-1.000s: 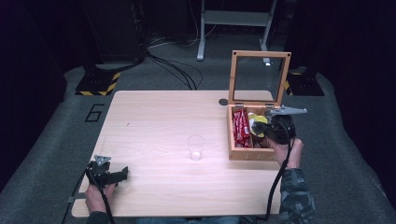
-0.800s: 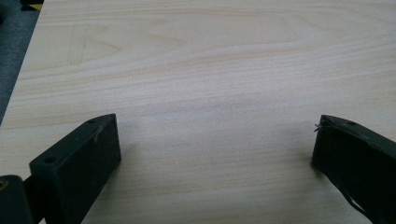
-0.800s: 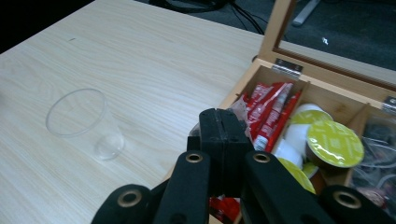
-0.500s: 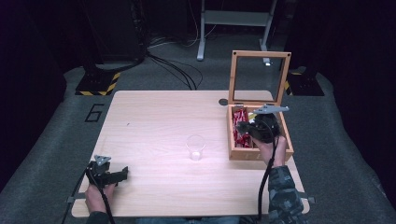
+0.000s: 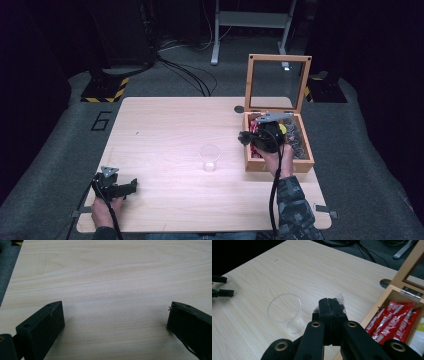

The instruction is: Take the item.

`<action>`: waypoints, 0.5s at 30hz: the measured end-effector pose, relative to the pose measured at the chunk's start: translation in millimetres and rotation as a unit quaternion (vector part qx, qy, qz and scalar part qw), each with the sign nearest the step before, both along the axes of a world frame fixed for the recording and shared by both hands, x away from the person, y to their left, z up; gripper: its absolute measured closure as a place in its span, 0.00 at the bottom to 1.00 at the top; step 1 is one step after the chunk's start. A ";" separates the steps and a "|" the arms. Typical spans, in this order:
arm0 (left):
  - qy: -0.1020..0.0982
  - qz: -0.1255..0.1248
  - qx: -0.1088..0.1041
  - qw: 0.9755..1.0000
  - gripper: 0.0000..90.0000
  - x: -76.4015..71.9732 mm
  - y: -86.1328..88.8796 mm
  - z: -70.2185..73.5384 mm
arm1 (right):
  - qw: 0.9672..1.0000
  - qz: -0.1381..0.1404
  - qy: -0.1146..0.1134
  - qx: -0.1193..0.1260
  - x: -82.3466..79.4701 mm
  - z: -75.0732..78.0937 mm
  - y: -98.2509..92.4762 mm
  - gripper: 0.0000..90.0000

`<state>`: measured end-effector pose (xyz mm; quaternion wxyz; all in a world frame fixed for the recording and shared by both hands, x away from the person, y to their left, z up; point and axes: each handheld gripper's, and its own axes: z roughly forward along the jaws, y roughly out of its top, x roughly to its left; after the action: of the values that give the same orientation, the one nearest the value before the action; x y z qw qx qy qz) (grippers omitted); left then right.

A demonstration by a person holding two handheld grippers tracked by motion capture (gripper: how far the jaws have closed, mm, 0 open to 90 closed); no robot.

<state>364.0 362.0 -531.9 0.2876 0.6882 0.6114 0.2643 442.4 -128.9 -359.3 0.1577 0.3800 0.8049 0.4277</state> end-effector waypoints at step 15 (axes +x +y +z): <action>0.000 0.000 0.000 1.000 0.01 0.0 0.0 0.0 | 0.999 0.048 0.011 -0.012 2.6 -5.3 42.3 1.00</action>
<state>363.9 362.0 -532.0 0.2876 0.6879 0.6117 0.2645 445.1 -86.6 -364.6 0.1324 0.3435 0.8289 0.4213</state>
